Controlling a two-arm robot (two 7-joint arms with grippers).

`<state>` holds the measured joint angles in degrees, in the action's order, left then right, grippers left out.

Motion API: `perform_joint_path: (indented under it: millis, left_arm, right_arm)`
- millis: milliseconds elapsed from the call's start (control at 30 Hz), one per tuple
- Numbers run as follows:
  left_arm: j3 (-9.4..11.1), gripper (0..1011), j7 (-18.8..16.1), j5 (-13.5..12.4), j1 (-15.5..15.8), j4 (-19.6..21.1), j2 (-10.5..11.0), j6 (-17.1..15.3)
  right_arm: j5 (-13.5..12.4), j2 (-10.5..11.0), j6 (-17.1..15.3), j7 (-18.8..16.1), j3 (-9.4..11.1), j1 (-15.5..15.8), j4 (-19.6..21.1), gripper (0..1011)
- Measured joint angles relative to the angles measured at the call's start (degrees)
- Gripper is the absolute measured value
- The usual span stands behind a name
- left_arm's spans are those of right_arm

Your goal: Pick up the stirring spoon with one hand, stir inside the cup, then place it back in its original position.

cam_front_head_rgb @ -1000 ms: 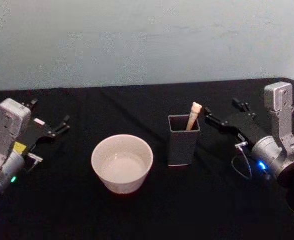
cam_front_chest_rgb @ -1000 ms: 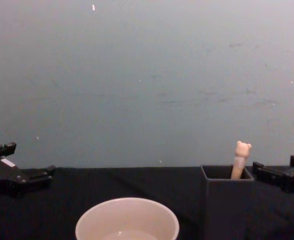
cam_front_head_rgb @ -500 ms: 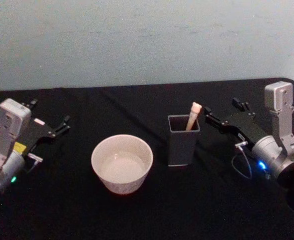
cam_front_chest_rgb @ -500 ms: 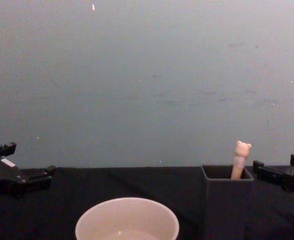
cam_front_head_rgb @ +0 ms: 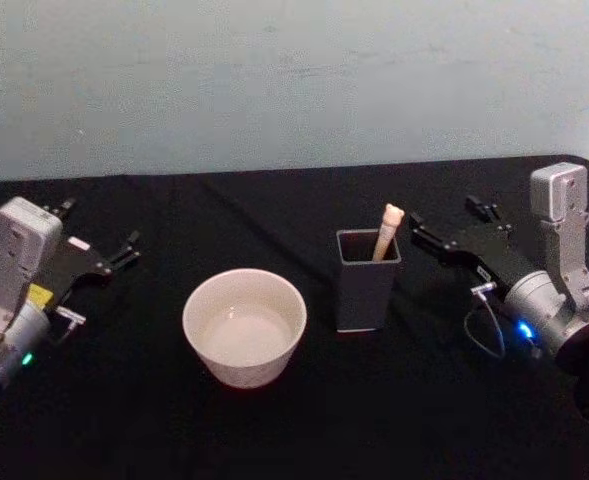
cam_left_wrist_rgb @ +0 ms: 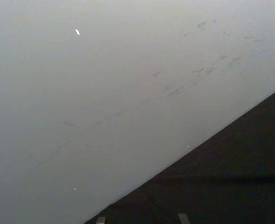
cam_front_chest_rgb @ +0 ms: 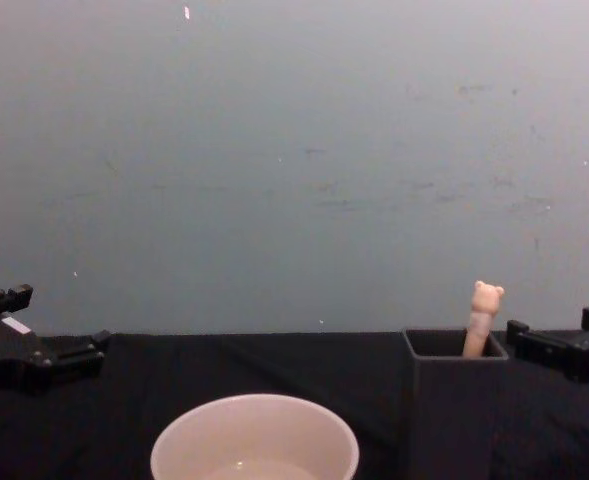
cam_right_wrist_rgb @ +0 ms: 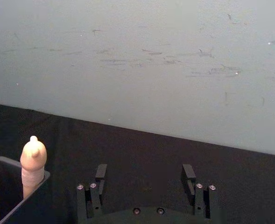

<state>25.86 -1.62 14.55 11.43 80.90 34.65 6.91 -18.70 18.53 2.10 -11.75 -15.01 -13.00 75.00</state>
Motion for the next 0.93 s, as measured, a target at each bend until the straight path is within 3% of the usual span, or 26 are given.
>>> perform_joint_path:
  millis: [933]
  left_arm:
    - [0.0, 1001, 0.0, 0.0, 0.0, 0.0, 0.0, 0.0]
  right_arm:
    - [0.0, 0.0, 0.0, 0.0, 0.0, 0.0, 0.0, 1000]
